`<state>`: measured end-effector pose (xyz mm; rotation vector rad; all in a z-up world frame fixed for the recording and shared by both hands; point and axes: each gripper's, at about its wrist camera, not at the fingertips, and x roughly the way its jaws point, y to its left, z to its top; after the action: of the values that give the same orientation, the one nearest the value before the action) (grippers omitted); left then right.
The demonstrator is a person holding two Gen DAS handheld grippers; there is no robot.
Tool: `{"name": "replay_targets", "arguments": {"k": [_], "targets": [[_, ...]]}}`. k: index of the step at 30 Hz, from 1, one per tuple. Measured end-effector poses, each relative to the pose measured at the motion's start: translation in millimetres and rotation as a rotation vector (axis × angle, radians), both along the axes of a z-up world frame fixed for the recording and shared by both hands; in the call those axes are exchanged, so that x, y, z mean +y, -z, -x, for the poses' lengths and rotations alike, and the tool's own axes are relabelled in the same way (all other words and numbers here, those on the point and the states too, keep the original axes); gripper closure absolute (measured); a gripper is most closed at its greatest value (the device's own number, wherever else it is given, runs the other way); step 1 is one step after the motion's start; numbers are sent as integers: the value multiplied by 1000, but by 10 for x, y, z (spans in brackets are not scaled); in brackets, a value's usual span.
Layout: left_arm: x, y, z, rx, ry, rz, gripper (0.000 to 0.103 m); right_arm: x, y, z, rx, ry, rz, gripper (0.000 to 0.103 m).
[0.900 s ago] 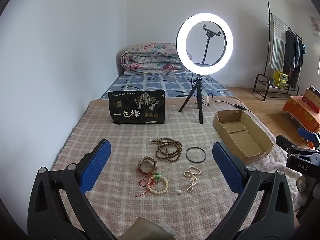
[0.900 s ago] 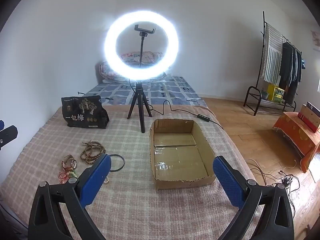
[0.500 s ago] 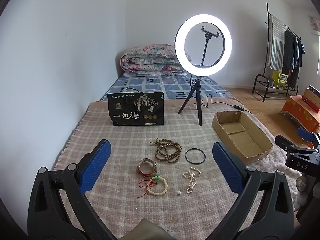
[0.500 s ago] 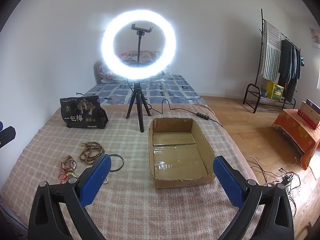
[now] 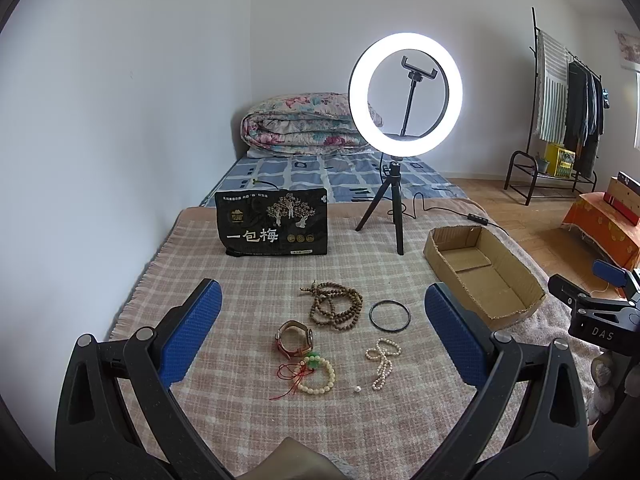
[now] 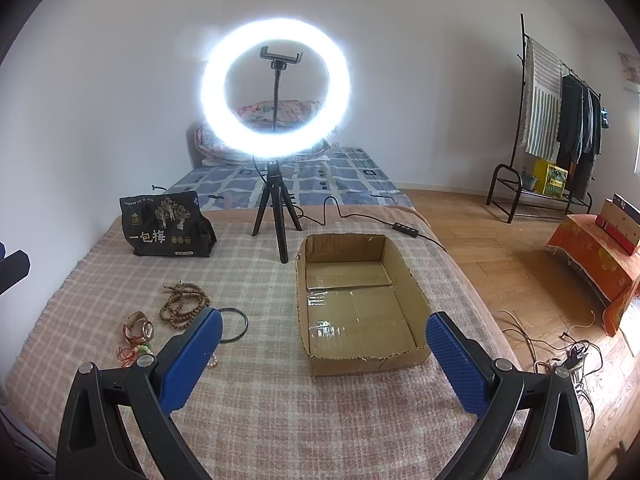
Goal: Organize jewelry
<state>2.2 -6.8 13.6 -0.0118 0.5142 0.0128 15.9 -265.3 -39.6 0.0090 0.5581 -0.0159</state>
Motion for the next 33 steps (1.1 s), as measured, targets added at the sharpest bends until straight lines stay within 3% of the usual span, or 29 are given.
{"name": "replay_targets", "arguments": {"k": [33], "targets": [[11,14,22,-9,3,2,0,5,36,2,21,3,-8,0]]}}
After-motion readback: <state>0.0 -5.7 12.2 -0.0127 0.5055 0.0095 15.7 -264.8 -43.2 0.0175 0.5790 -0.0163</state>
